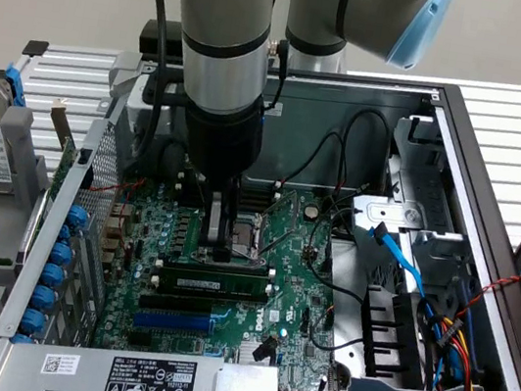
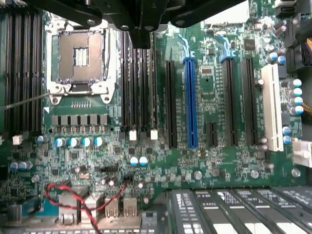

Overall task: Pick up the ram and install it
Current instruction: 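Press down the ram until it locks into place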

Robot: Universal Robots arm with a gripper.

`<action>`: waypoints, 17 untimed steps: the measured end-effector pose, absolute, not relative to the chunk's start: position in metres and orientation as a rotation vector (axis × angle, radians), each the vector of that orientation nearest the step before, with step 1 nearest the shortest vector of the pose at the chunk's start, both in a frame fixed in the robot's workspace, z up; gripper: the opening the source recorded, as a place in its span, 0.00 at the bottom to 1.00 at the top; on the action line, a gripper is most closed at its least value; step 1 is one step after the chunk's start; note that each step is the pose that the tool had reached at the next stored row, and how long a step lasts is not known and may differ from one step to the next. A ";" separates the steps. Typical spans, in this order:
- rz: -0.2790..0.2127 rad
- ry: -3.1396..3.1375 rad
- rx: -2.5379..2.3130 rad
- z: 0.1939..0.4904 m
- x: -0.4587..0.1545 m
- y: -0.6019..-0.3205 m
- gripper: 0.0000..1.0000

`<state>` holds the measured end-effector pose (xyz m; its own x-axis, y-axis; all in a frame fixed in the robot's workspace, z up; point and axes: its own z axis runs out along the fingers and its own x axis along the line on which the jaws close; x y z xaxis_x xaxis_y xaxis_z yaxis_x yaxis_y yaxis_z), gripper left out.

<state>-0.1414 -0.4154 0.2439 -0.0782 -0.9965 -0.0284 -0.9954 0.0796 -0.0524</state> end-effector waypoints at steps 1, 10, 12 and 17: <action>-0.027 2.266 -2.097 0.244 -0.143 -0.415 0.10; 0.005 2.276 -2.119 0.238 -0.150 -0.418 0.10; 0.009 2.278 -2.121 0.237 -0.150 -0.419 0.10; 0.012 2.280 -2.122 0.234 -0.150 -0.419 0.10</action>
<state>-0.1502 -0.4189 0.2338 -0.0712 -0.9971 -0.0251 -0.9974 0.0716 -0.0125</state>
